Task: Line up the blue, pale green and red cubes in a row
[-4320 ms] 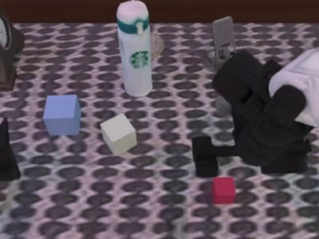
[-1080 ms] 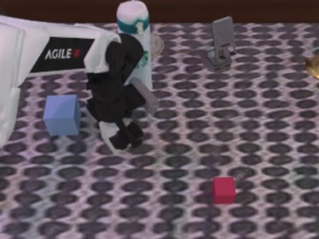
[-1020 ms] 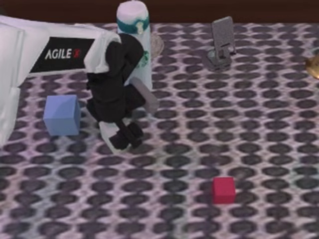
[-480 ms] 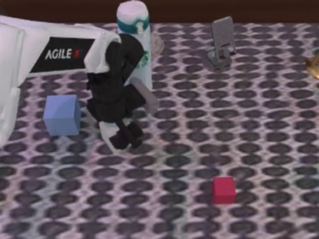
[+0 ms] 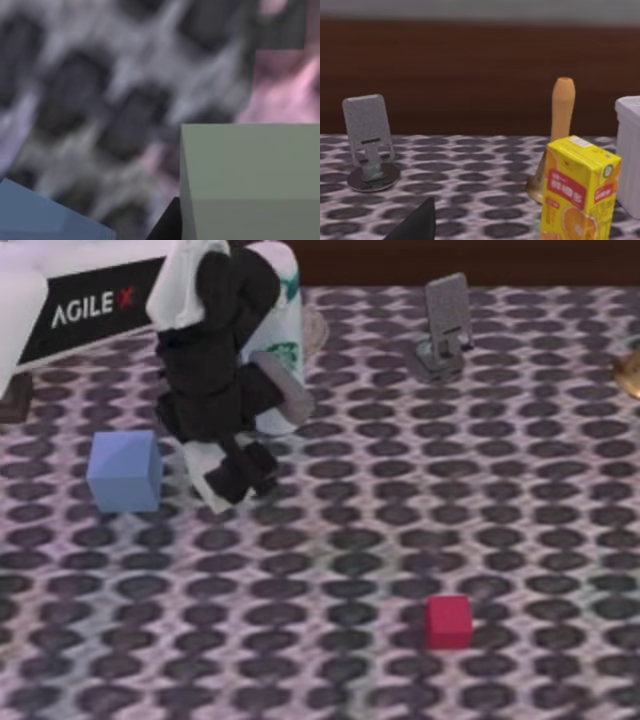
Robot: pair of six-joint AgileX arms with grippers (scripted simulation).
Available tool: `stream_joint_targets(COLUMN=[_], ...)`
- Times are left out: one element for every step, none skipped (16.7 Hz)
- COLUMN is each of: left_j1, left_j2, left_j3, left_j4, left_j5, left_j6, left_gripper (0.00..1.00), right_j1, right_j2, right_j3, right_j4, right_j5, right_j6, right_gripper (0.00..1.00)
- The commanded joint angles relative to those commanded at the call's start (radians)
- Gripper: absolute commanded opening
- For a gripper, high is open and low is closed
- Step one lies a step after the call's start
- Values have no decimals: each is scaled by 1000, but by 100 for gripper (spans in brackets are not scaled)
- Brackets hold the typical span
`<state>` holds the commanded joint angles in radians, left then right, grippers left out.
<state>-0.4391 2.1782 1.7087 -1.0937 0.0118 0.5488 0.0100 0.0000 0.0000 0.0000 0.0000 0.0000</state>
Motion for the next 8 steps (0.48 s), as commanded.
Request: stream_joint_targets(left_j1=[1, 2, 2, 2, -4, -6, -19, -41], left_j2=[-9, -11, -11, -11, -8, -8, -11, -15], left_j3=[10, 12, 12, 12, 10, 10, 9, 8], left_j4=[-13, -16, -16, -16, -14, -14, -15, -17], left_j5=[0, 0, 0, 0, 0, 0, -1, -1], left_j6=[0, 0, 0, 0, 1, 2, 7, 15], left_gripper=[0, 0, 0, 0, 0, 0, 0, 0], right_j1=[0, 0, 0, 0, 0, 0, 0, 0], right_j2=[0, 0, 0, 0, 0, 0, 0, 0], right_j3=[0, 0, 0, 0, 0, 0, 0, 0], right_j4=[0, 0, 0, 0, 0, 0, 0, 0], right_j5=[0, 0, 0, 0, 0, 0, 0, 0], right_j6=[0, 0, 0, 0, 0, 0, 0, 0], right_gripper=[100, 100, 100, 100, 100, 100, 100, 100])
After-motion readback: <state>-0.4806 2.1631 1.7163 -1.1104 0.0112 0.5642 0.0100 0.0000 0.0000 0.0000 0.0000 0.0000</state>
